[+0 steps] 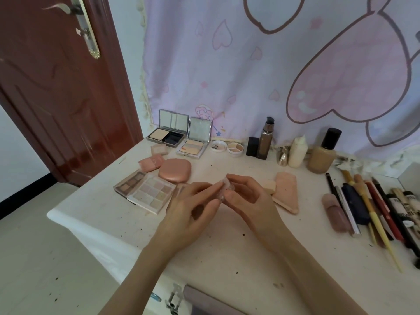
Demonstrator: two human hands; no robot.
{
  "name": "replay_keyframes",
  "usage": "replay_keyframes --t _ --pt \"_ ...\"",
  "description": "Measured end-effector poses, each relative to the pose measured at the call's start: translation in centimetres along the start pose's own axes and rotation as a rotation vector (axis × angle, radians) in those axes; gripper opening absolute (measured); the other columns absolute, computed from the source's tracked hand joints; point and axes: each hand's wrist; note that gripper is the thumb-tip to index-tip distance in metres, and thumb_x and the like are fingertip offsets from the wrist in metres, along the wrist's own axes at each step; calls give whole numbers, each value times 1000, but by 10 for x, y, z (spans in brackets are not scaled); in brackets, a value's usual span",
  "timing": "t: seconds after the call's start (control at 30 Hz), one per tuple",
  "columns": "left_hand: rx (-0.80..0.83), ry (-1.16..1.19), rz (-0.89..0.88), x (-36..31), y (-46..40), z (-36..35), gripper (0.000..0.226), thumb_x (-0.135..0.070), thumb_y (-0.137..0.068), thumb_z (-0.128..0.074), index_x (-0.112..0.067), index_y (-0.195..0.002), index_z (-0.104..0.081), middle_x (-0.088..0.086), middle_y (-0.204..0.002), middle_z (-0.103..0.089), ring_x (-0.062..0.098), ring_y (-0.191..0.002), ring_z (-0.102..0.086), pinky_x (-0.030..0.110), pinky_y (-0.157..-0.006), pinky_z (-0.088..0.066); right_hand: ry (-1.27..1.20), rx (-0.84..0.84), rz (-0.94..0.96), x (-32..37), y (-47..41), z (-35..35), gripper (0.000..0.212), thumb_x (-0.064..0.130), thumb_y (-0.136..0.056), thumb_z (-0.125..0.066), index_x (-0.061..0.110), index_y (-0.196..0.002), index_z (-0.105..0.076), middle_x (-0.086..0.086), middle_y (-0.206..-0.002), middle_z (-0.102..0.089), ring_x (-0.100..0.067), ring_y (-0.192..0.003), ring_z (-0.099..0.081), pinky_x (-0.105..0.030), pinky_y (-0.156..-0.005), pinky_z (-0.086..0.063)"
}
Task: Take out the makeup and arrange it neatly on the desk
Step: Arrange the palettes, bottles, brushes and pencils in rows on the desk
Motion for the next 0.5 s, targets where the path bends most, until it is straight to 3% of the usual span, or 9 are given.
replay_keyframes --t 0.2,0.37,0.43,0.5 --pt "42 -38 -14 1 1 -1 44 -47 -88 -29 -39 -130 -39 -5 -121 -56 10 -113 -47 28 -94 -40 31 1 10 0 2 3 35 18 -81 -68 22 -114 -58 6 -110 -66 -3 -100 -63 -24 -87 -53" --pt "-19 52 -35 2 -1 1 43 -36 -92 -29 -23 -123 -56 -2 -116 -61 4 -109 -51 19 -91 -41 6 40 15 0 5 4 34 10 -82 -67 20 -113 -58 10 -105 -69 -4 -101 -64 -22 -87 -52" --pt "-20 32 -61 1 -2 3 43 -35 -93 -31 -20 -122 -58 -9 -113 -62 1 -105 -52 13 -89 -40 -23 52 6 0 4 5 38 14 -80 -68 20 -116 -57 7 -110 -68 -8 -104 -63 -28 -91 -52" --pt "-17 62 -34 4 -3 6 37 -37 -95 -33 -29 -121 -57 -22 -104 -61 -1 -96 -57 11 -81 -42 -68 72 -31 -2 3 6 54 25 -72 -71 23 -123 -54 1 -117 -65 -13 -109 -62 -33 -94 -51"
Point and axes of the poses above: each hand's wrist, its own y-axis away from the middle knuckle, its own z-axis out of the back of the hand, x = y × z
